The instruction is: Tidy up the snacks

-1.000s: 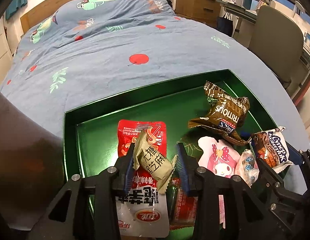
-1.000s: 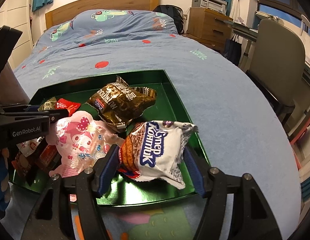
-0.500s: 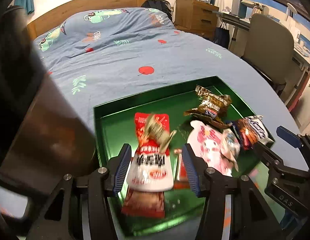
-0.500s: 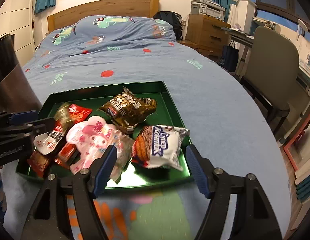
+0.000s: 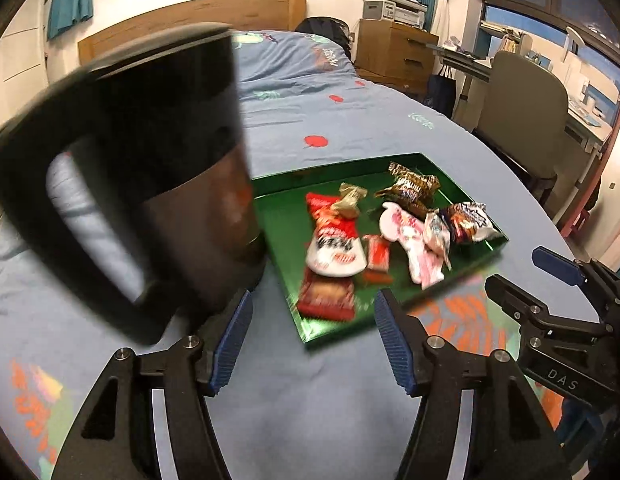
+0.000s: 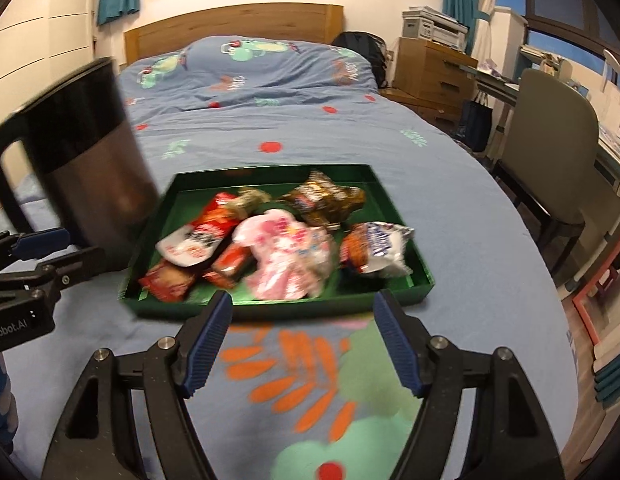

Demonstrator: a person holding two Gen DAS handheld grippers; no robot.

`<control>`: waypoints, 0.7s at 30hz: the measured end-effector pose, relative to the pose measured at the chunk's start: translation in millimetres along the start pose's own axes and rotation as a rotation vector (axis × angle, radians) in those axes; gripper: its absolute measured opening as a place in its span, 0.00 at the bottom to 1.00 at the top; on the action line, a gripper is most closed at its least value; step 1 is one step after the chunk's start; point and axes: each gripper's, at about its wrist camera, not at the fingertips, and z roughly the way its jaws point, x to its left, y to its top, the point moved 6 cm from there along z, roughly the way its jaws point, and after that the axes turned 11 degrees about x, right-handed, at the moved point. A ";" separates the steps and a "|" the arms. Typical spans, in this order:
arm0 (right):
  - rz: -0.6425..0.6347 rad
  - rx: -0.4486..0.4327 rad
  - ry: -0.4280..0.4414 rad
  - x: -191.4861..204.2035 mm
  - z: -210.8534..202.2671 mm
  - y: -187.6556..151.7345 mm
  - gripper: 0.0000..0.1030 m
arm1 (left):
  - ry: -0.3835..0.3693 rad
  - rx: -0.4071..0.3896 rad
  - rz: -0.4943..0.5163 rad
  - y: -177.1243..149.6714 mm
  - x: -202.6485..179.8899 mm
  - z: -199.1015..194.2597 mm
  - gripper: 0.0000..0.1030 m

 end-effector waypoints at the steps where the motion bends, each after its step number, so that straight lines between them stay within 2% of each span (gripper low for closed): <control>1: -0.006 -0.002 0.008 8.0 -6.0 -4.0 1.00 | 0.004 -0.005 -0.004 -4.7 3.4 -4.5 0.57; 8: -0.052 -0.016 0.034 51.8 -35.0 -23.5 1.00 | 0.007 -0.035 -0.032 -39.8 26.5 -41.2 0.58; 13: -0.081 -0.027 0.040 77.2 -53.4 -36.5 1.00 | 0.041 -0.075 -0.062 -60.8 46.9 -66.9 0.76; 17: -0.095 -0.036 0.035 93.1 -66.0 -45.8 1.00 | 0.091 -0.105 -0.083 -73.2 62.6 -83.7 0.86; 21: -0.097 -0.053 0.018 100.3 -79.3 -49.9 1.00 | 0.107 -0.116 -0.092 -82.9 72.8 -95.1 0.87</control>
